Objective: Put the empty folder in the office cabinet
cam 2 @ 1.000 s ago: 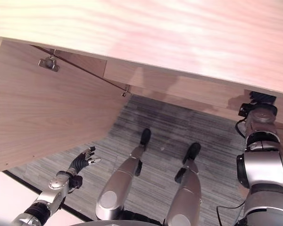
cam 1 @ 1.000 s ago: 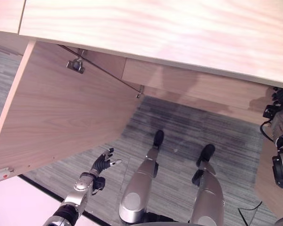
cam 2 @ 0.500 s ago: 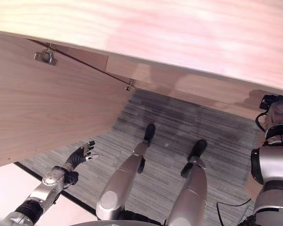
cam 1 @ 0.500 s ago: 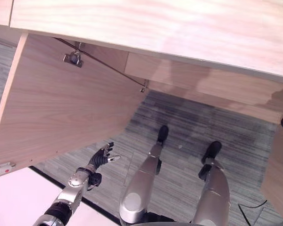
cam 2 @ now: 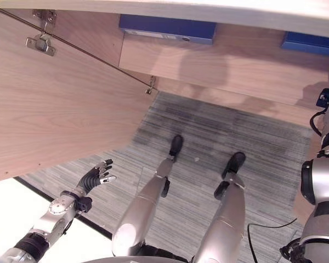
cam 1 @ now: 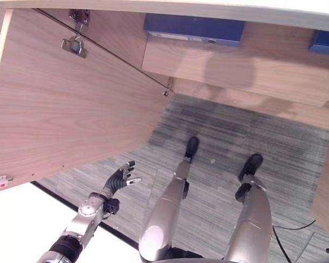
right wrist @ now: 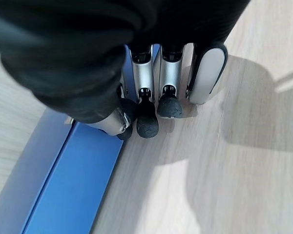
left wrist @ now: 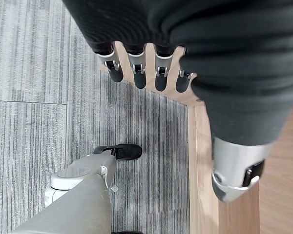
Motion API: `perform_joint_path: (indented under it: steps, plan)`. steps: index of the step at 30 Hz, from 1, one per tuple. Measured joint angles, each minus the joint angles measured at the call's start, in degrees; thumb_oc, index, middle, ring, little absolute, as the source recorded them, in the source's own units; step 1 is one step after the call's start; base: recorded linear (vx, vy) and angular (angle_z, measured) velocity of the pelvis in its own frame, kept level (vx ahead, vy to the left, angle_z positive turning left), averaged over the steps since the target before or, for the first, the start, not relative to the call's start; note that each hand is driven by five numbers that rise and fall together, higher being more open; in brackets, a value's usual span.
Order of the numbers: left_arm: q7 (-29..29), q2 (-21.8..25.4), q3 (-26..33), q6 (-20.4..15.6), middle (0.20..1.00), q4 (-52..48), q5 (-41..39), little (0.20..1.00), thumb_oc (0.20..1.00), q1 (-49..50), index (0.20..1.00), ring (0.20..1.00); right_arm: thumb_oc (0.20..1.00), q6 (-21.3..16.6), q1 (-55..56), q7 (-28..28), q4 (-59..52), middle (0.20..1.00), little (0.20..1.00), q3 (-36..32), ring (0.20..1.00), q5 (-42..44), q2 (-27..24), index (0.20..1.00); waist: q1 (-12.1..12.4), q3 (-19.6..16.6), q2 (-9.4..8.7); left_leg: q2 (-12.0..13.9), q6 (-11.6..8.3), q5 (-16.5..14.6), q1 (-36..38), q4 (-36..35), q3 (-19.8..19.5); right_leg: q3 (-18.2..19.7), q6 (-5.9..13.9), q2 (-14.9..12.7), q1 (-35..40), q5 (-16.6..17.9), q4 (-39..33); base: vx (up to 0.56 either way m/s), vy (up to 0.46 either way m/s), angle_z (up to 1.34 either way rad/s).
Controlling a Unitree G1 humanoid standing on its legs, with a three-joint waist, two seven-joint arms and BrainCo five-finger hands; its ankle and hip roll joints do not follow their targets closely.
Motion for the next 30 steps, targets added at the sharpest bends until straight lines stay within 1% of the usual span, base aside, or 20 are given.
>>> perform_joint_path:
  steps: [4, 8, 11, 12, 16, 21, 24, 25, 26, 27, 28, 29, 30]
  plan:
    - [0.01, 0.00, 0.07, 0.02, 1.000, 0.16, -0.74, 1.000, 1.000, 0.69, 1.000, 1.000, 0.200, 1.05, -1.68, -0.12, 0.62, 0.200, 0.200, 1.39, 0.200, 0.03, -0.20, 0.200, -0.03, -0.48, 0.68, 0.01, 0.00, 0.00, -0.15, -0.13, -0.32, 0.05, 0.09, 0.20, -0.04, 0.06, -0.51, 0.01, -0.009, -0.02]
    - [0.00, 0.00, 0.17, 0.02, 1.000, 0.23, -0.80, 1.000, 1.000, 0.77, 1.000, 1.000, 0.200, 2.50, -4.51, -0.03, 3.29, 0.200, 0.200, 4.26, 0.200, 0.06, -0.39, 0.200, -0.36, -0.52, 0.74, -0.02, -0.13, 0.11, -0.36, -0.15, -0.44, 0.05, 0.14, 0.27, -0.08, 0.10, -0.79, 0.00, -0.004, -0.01]
    - [0.01, 0.02, 0.16, 0.02, 1.000, 0.23, -0.81, 1.000, 1.000, 0.87, 1.000, 1.000, 0.200, 2.64, -4.79, -0.13, 3.76, 0.200, 0.200, 4.87, 0.200, 0.05, -0.76, 0.200, -0.70, -0.52, 0.74, -0.05, -0.31, 0.53, -0.55, 0.14, -0.43, 0.05, 0.14, 0.27, -0.04, 0.12, -0.80, 0.00, 0.000, 0.00]
    - [0.00, 0.04, 0.18, 0.02, 1.000, 0.17, -0.81, 1.000, 1.000, 0.87, 1.000, 1.000, 0.200, 3.33, -4.99, -0.06, 3.80, 0.200, 0.200, 6.91, 0.200, 0.04, -1.15, 0.200, -0.93, -0.52, 0.74, -0.06, -0.50, 1.22, -0.57, 0.25, -0.40, 0.07, 0.16, 0.27, -0.04, 0.13, -0.69, 0.00, 0.000, 0.00]
    - [-0.01, 0.06, 0.31, -0.01, 1.000, 0.21, -0.85, 1.000, 1.000, 0.85, 1.000, 1.000, 0.200, 3.73, -4.99, -0.06, 4.14, 0.200, 0.200, 6.89, 0.200, 0.05, -2.04, 0.200, -1.21, -0.52, 0.74, -0.07, -0.29, 2.23, -0.60, 0.30, -0.15, 0.12, 0.15, 0.24, -0.04, 0.15, -0.67, 0.00, 0.000, 0.00]
    - [-0.02, 0.20, 0.41, -0.01, 1.000, 0.89, -0.85, 1.000, 1.000, 0.83, 1.000, 1.000, 0.200, 3.85, -4.95, 0.10, 4.11, 0.200, 0.200, 6.81, 0.200, 0.20, -2.14, 0.200, -1.70, -0.52, 0.74, -0.16, -0.11, 2.72, -0.43, 0.29, 0.01, 0.19, -0.03, 0.28, 0.31, 0.44, -0.72, 0.00, 0.000, 0.00]
    - [-0.04, 0.15, 0.47, 0.02, 1.000, 1.48, -0.84, 1.000, 1.000, 0.85, 1.000, 1.000, 0.200, 3.87, -4.16, 0.23, 3.54, 0.200, 0.200, 6.19, 0.200, 2.47, -1.85, 0.200, -1.75, -0.51, 0.73, -0.14, -0.13, 2.73, -0.05, 0.31, 0.05, 0.23, -0.09, 0.42, 0.69, 0.53, -0.80, 0.00, 0.000, 0.00]
    - [-0.01, -0.23, 0.94, 0.03, 1.000, 1.98, -0.83, 1.000, 1.000, 0.87, 1.000, 1.000, 0.200, 3.56, -1.32, -0.62, 0.51, 0.200, 0.200, 4.88, 0.200, 3.06, -1.70, 0.200, -1.85, -0.51, 0.73, -0.05, -0.10, 2.71, 0.21, 0.45, 0.01, 0.21, -0.05, 0.76, 1.20, 0.61, -1.03, 0.00, 0.000, 0.00]
    - [0.03, -1.13, 1.67, 0.14, 1.000, 3.34, -0.82, 1.000, 1.000, 0.86, 1.000, 1.000, 0.200, 1.98, 4.84, -1.32, -6.59, 0.200, 0.200, -0.76, 0.200, 4.60, 0.19, 0.200, -2.45, -0.48, 0.68, 0.31, -0.04, 2.67, 1.31, 0.39, -0.03, -0.04, -0.31, 1.30, 2.83, 0.80, -2.29, 0.00, -0.047, -0.03]
    - [0.02, -1.42, 2.03, 0.30, 1.000, 3.87, -0.77, 1.000, 1.000, 0.90, 1.000, 1.000, 0.200, 1.08, 8.01, -1.63, -11.17, 0.200, 0.200, -3.51, 0.200, 4.64, 1.28, 0.200, -2.60, -0.47, 0.67, 0.50, 0.00, 2.63, 1.94, 0.28, 0.01, -0.09, -0.31, 1.56, 3.67, 1.04, -2.95, 0.00, -0.062, -0.12]
    - [0.00, -1.56, 2.46, 0.36, 1.000, 4.13, -0.77, 1.000, 1.000, 0.94, 1.000, 1.000, 0.200, 0.17, 9.76, -1.56, -13.35, 0.200, 0.200, -5.49, 0.200, 4.63, 2.46, 0.200, -2.53, -0.46, 0.64, 0.81, 0.02, 2.61, 2.74, -0.14, 0.11, -0.01, -0.04, 1.92, 4.50, 1.45, -3.75, 0.00, -0.051, -0.13]
    - [0.13, -2.80, 4.49, 0.26, 1.000, 4.40, -0.63, 1.000, 1.000, 0.91, 1.000, 1.000, 0.200, -0.98, 15.50, -2.49, -20.64, 0.200, 0.200, -10.10, 0.200, 4.81, 4.47, 0.200, -2.83, -0.48, 0.67, 1.14, -0.12, 2.40, 3.45, -0.07, 0.09, -0.28, -0.03, 2.36, 5.83, 1.79, -4.48, 0.00, -0.026, -0.07]
    - [0.43, -4.32, 6.40, 0.10, 1.000, 5.39, -0.65, 1.000, 1.000, 0.76, 1.000, 1.000, 0.200, -3.24, 21.06, -2.82, -27.87, 0.200, 0.200, -14.11, 0.200, 4.86, 7.16, 0.200, -2.92, -0.46, 0.64, 1.53, -0.14, 2.36, 4.48, -0.19, -0.01, -0.93, -0.24, 2.68, 7.61, 1.95, -5.54, 0.00, 0.000, 0.00]
